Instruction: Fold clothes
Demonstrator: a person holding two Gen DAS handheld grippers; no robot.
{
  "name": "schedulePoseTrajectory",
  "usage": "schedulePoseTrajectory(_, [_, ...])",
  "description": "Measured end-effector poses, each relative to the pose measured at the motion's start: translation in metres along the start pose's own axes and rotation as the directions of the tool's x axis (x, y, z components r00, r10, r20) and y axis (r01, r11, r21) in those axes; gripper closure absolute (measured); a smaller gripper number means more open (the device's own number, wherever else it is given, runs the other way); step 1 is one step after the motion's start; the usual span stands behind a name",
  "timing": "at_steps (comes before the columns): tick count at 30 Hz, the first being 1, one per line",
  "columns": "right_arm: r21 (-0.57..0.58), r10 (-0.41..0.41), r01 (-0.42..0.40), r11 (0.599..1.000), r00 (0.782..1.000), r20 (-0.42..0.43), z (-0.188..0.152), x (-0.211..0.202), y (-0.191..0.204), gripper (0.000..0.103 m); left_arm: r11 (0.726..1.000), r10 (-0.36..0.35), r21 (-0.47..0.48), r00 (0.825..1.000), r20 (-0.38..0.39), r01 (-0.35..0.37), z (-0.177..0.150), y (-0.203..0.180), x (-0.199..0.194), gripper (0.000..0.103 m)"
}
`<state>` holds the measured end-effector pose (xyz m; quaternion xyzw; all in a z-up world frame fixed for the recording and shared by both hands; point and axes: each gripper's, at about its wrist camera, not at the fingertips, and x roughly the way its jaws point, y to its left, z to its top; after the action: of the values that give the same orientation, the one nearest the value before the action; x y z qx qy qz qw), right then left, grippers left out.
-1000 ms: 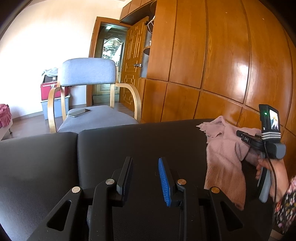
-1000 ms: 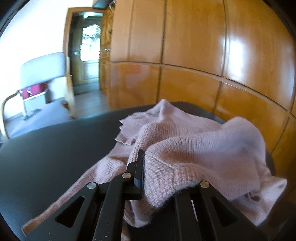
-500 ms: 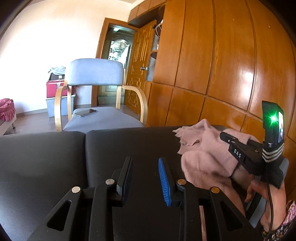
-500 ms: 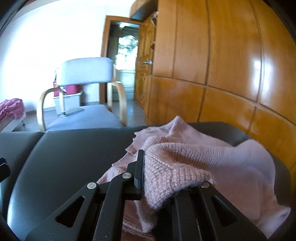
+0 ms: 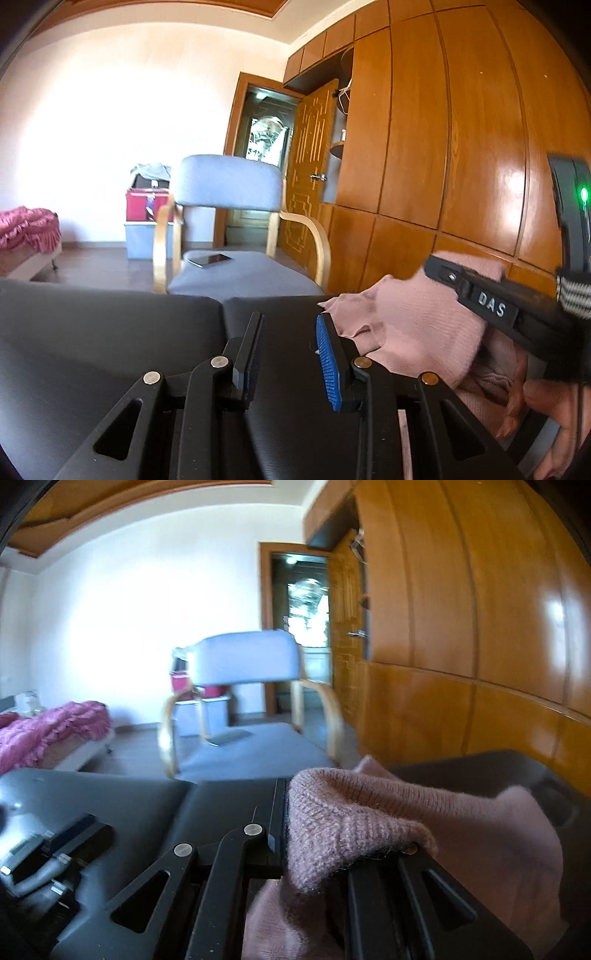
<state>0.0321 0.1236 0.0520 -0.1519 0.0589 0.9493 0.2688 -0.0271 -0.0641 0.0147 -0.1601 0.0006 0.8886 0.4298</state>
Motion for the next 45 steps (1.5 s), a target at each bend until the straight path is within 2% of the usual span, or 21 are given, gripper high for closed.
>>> schedulePoseTrajectory(7, [-0.056,0.143,-0.144,0.988,0.989,-0.034,-0.001,0.004,0.059,0.096,0.995,0.045,0.085,0.998,0.035,-0.048,-0.003,0.016,-0.022,0.075])
schedulePoseTrajectory(13, [-0.094,0.253,-0.259,0.961,0.965,-0.071,-0.001,0.010,0.109,0.096,0.995,0.091,0.037,0.996,0.016,-0.092,-0.005,0.056,-0.043,0.075])
schedulePoseTrajectory(20, [-0.126,0.388,-0.403,0.906,0.913,-0.127,-0.007,0.019,0.174,0.096,0.982,0.172,-0.071,0.985,-0.013,-0.173,-0.010,0.115,-0.068,0.075])
schedulePoseTrajectory(25, [-0.103,0.493,-0.514,0.852,0.852,-0.176,-0.017,0.023,0.212,0.095,0.976,0.166,-0.137,0.986,-0.031,-0.169,-0.015,0.136,-0.074,0.072])
schedulePoseTrajectory(27, [-0.083,0.504,-0.526,0.846,0.841,-0.195,-0.021,0.026,0.219,0.094,0.974,0.162,-0.155,0.986,-0.044,-0.167,-0.015,0.141,-0.070,0.070])
schedulePoseTrajectory(30, [-0.054,0.517,-0.544,0.837,0.821,-0.241,-0.029,0.029,0.223,0.074,0.970,0.169,-0.161,0.982,-0.083,-0.181,-0.015,0.142,-0.057,0.070])
schedulePoseTrajectory(32, [-0.044,0.529,-0.560,0.828,0.803,-0.274,-0.034,0.029,0.223,0.039,0.971,0.170,-0.155,0.981,-0.097,-0.183,-0.015,0.140,-0.053,0.070])
schedulePoseTrajectory(34, [-0.055,0.523,-0.555,0.830,0.809,-0.268,-0.035,0.024,0.216,0.032,0.971,0.170,-0.149,0.979,-0.110,-0.185,-0.016,0.139,-0.049,0.069])
schedulePoseTrajectory(37, [-0.065,0.504,-0.532,0.844,0.829,-0.241,-0.038,0.012,0.198,0.030,0.972,0.173,-0.141,0.978,-0.117,-0.189,-0.015,0.138,-0.048,0.069])
schedulePoseTrajectory(41, [-0.005,0.487,-0.502,0.865,0.840,-0.239,-0.039,-0.003,0.154,0.028,0.972,0.177,-0.132,0.976,-0.125,-0.193,-0.015,0.137,-0.046,0.068])
schedulePoseTrajectory(44, [0.006,0.414,-0.424,0.906,0.883,-0.222,-0.039,-0.019,0.113,0.019,0.972,0.180,-0.127,0.973,-0.143,-0.199,-0.017,0.136,-0.044,0.067])
schedulePoseTrajectory(45, [0.000,0.383,-0.393,0.919,0.896,-0.222,-0.040,-0.024,0.101,0.019,0.972,0.182,-0.125,0.972,-0.151,-0.201,-0.017,0.135,-0.043,0.067])
